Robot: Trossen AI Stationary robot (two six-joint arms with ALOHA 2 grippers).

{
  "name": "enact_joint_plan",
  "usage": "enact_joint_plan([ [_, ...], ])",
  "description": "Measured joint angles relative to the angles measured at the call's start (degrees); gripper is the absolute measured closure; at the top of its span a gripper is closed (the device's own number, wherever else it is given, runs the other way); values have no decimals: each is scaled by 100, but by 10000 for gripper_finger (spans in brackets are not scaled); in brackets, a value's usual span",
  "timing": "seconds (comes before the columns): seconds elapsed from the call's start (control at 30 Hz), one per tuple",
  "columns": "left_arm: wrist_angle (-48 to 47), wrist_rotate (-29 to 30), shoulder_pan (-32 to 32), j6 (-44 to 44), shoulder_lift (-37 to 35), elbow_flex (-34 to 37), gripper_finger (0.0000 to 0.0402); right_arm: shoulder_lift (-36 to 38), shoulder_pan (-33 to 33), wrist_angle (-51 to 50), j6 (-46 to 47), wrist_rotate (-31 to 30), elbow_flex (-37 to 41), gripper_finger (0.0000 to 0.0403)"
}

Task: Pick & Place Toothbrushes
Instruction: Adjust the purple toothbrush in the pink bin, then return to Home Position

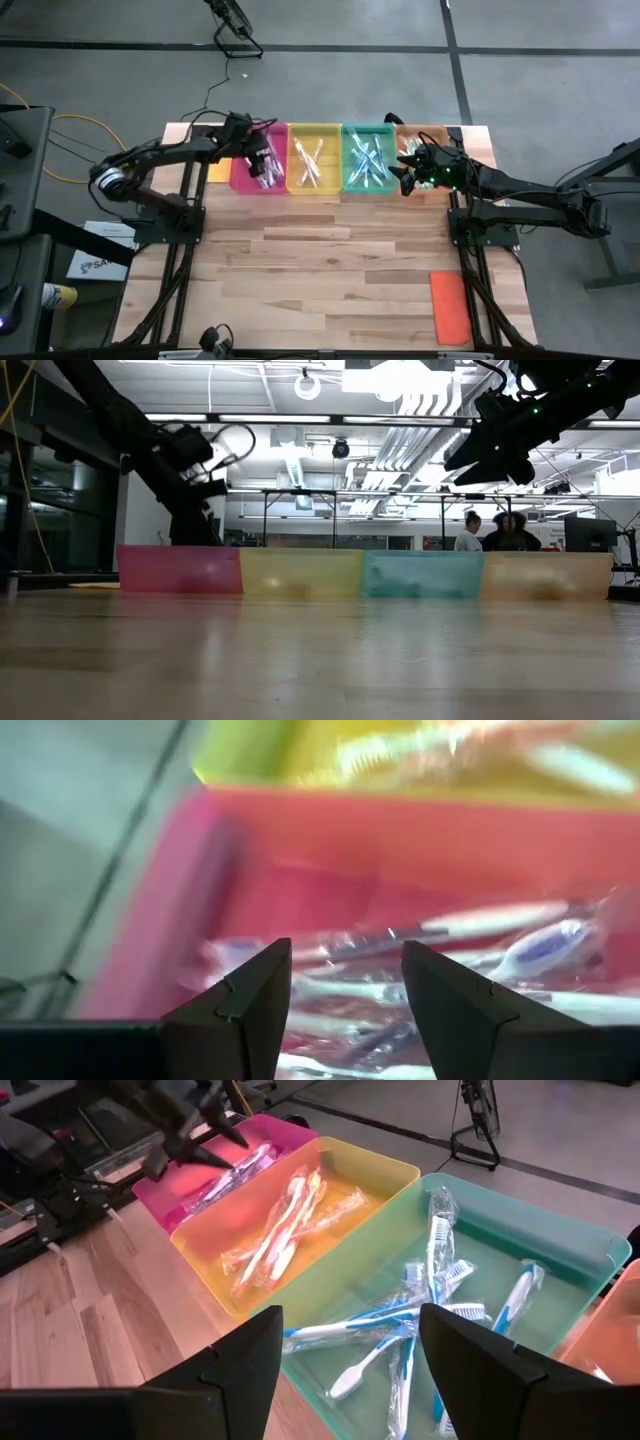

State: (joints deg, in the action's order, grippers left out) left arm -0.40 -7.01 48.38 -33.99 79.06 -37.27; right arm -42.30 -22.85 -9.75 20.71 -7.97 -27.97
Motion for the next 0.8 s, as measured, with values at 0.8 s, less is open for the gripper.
enact_joint_plan([
  [0.8, 1367, 625, -2823, 750, -5205, 3077, 216, -48, 2180, 5319, 304, -671, 2547, 174],
])
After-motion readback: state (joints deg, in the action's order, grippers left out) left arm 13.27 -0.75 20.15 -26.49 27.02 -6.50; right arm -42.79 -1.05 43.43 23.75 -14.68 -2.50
